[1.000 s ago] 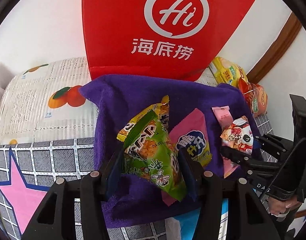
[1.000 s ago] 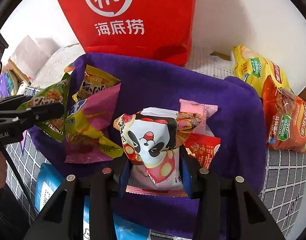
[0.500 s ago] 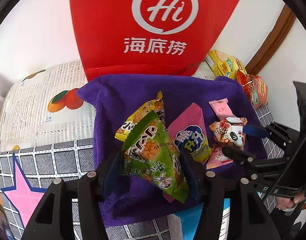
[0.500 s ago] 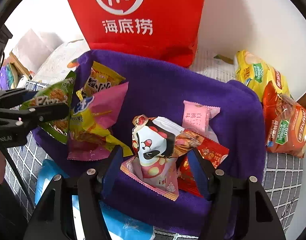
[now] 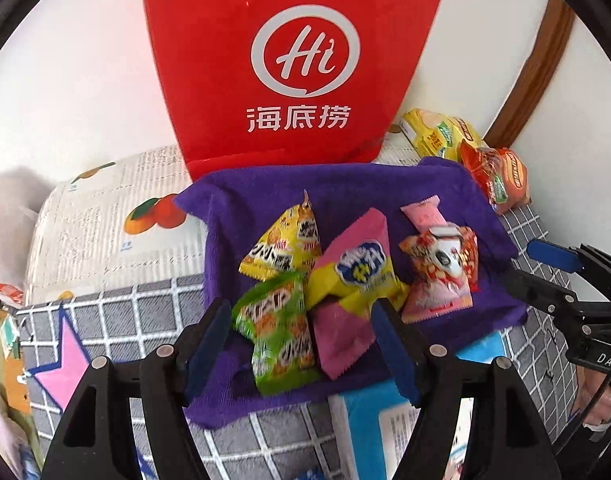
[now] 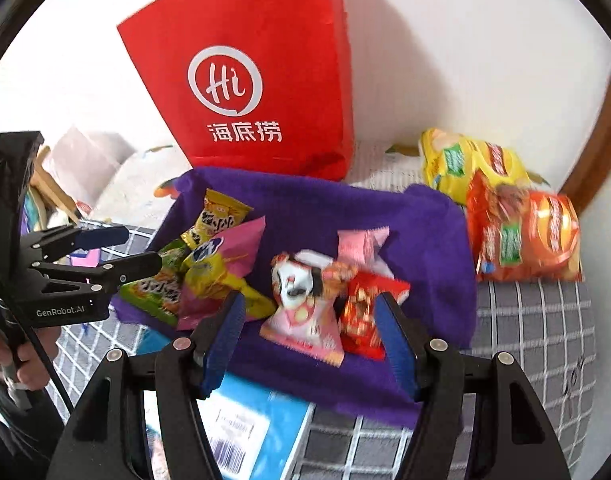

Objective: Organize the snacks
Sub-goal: 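Open both grippers to drop the two bags onto the purple towel, then grasp the white-red strawberry candy bag with the right gripper while the left moves to the blue packet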

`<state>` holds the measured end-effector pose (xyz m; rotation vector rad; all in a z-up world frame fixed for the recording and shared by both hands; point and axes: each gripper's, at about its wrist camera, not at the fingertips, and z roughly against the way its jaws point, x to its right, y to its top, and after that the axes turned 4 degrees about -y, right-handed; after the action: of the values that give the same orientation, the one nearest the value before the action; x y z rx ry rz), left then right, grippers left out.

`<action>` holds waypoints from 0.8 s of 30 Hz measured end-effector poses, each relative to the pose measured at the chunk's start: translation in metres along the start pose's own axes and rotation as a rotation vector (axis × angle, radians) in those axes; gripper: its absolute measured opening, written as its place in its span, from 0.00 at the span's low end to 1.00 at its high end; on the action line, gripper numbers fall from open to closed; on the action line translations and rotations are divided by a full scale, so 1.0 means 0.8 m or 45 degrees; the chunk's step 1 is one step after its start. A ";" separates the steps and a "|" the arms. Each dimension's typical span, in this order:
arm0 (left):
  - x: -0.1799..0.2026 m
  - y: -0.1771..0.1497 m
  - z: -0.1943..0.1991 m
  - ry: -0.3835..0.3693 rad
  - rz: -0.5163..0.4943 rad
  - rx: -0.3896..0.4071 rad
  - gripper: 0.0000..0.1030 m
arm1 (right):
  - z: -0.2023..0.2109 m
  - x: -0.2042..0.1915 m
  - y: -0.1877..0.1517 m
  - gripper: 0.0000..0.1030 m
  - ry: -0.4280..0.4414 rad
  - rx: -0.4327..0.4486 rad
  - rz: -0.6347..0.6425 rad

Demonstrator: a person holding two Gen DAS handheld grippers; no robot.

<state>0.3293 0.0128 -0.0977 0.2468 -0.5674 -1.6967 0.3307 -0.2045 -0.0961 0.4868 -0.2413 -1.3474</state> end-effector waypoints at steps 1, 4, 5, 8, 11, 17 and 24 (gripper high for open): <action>-0.001 -0.006 0.006 0.012 0.008 0.008 0.69 | 0.004 0.000 -0.006 0.64 -0.001 -0.004 -0.007; -0.004 -0.023 0.020 0.067 0.045 0.027 0.69 | 0.017 -0.004 -0.028 0.64 -0.012 -0.016 -0.009; -0.007 -0.030 0.026 0.081 0.059 0.037 0.69 | 0.021 -0.007 -0.037 0.64 -0.010 -0.022 -0.008; -0.014 -0.050 0.043 0.080 0.101 0.048 0.69 | 0.035 -0.012 -0.062 0.64 0.004 -0.016 -0.027; -0.017 -0.070 0.058 0.099 0.125 0.068 0.69 | 0.051 -0.022 -0.091 0.62 -0.019 0.003 -0.024; -0.024 -0.115 0.089 0.106 0.146 0.089 0.69 | 0.063 -0.036 -0.139 0.54 -0.010 -0.006 -0.056; -0.040 -0.161 0.106 0.116 0.173 0.081 0.69 | 0.056 -0.060 -0.189 0.54 0.063 -0.059 -0.080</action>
<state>0.1859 0.0780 -0.0939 0.3225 -0.5587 -1.5300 0.1688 -0.1883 -0.1220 0.4916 -0.1550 -1.3976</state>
